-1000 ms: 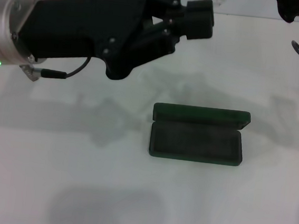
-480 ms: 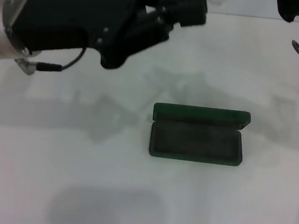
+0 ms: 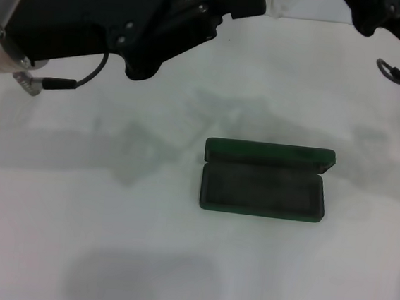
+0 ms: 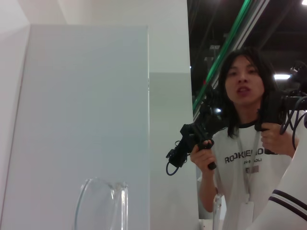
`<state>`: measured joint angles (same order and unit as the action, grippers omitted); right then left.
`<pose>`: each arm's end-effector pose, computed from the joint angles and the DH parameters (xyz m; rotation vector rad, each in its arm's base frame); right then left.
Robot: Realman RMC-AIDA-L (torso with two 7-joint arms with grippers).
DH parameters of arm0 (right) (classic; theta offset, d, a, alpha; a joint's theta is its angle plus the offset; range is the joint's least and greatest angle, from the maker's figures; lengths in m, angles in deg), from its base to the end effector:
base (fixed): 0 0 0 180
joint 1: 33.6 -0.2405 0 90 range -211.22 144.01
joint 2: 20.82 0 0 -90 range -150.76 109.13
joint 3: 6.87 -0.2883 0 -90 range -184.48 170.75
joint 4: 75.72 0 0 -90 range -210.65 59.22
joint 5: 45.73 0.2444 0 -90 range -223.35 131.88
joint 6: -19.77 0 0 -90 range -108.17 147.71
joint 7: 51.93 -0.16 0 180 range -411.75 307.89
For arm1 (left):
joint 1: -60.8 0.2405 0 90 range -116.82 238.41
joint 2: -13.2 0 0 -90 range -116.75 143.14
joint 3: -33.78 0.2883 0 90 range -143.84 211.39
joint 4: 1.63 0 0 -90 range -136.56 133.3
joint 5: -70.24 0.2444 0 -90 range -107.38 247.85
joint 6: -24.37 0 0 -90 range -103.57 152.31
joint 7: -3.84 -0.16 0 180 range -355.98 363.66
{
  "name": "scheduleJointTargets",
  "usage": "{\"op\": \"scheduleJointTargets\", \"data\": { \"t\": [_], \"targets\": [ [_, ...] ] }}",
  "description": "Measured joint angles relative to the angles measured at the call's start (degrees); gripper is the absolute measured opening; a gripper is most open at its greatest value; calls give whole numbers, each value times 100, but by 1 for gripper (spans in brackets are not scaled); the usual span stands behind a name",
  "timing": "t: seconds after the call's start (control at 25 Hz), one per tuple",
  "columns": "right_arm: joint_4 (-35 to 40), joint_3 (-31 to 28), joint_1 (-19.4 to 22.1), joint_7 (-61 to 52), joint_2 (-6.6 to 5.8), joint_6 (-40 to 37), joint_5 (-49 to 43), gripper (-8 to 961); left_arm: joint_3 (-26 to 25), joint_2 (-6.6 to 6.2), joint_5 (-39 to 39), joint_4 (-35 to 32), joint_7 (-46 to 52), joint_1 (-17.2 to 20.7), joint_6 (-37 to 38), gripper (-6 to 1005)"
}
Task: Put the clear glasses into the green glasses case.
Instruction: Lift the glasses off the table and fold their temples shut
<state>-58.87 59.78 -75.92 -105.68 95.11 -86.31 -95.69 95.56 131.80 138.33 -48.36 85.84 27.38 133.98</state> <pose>0.1588 0.3973 0.0005 -2.2975 -0.0639 1.7850 -0.1388 0.3581 0.0250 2.5934 -0.0493 1.6015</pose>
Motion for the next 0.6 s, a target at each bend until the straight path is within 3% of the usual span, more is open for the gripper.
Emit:
{"op": "scheduleJointTargets", "data": {
  "t": [0.6],
  "targets": [
    [20, -37, 160, 58, -29, -131, 448, 98, 22, -5, 23, 21, 0, 25, -1, 80]
  ]
}}
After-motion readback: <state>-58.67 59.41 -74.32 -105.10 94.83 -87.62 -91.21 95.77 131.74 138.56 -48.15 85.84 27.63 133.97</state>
